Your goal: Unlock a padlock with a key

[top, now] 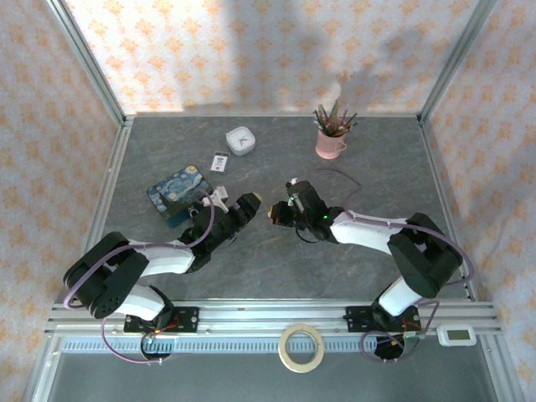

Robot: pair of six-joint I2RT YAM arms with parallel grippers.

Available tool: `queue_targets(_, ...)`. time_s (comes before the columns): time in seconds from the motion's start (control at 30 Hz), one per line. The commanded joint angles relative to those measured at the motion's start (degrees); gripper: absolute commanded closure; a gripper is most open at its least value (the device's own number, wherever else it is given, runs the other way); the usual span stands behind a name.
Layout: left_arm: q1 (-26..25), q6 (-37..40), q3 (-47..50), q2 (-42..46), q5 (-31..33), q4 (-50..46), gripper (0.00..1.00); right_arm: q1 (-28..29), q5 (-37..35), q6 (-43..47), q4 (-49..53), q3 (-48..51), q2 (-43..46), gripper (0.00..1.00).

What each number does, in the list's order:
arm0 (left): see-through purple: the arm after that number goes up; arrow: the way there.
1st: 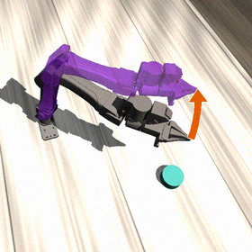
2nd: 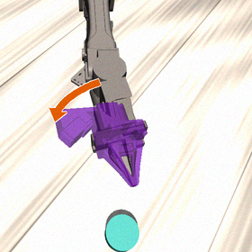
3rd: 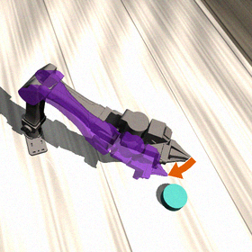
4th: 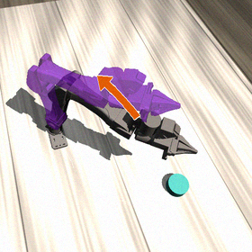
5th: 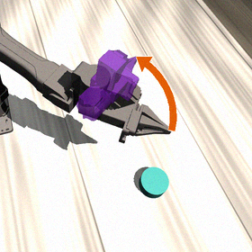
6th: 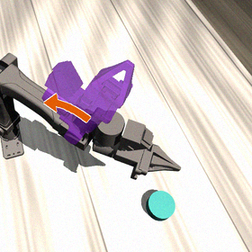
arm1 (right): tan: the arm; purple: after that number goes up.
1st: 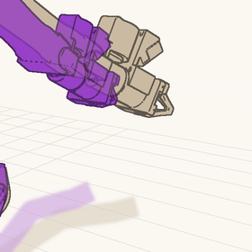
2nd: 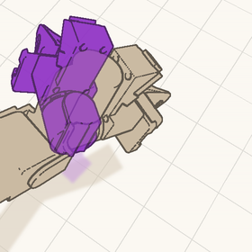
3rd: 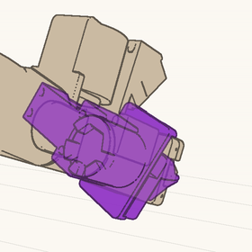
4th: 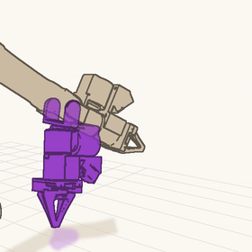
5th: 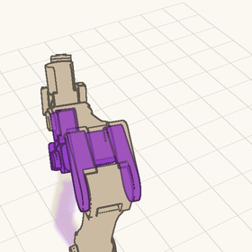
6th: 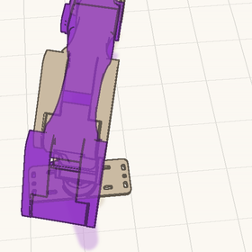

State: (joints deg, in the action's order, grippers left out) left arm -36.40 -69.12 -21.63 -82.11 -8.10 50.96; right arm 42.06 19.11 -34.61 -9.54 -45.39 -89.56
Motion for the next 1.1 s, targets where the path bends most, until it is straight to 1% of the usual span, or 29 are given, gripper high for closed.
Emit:
queue_targets(0.0,-1.69,-5.35,-1.53,-2.03,2.67,6.02,0.28,0.0,-1.28,-5.46,-5.7,1.75,2.91,1.0)
queue_targets(0.07,-2.49,-6.64,-2.1,-3.19,3.43,6.78,0.3,0.04,-2.13,-7.5,-8.84,3.24,3.24,1.0)
queue_targets(0.2,-3.15,-8.43,-3.28,-4.94,4.4,6.57,0.31,0.04,-2.76,-10.63,-15.24,6.0,3.93,1.0)
queue_targets(0.33,-3.15,-9.19,-4.27,-6.19,4.41,6.41,0.32,0.12,-2.2,-10.84,-17.07,6.28,3.49,1.0)
queue_targets(0.53,-3.15,-8.58,-5.86,-7.67,3.79,6.43,0.43,0.12,-1.37,-10.67,-17.92,6.66,3.56,1.0)
queue_targets(0.67,-3.15,-8.07,-6.12,-8.46,3.49,6.95,0.54,0.12,-1.19,-10.48,-18.02,6.9,3.89,1.0)
queue_targets(0.83,-3.15,-6.56,-6.58,-8.86,2.89,6.88,0.69,0.13,-1.27,-10.44,-18.02,7.3,4.04,1.0)
queue_targets(1.07,-3.15,-5.25,-6.08,-8.16,4.65,5.52,0.75,0.12,-1.35,-10.0,-17.75,7.58,4.53,1.0)
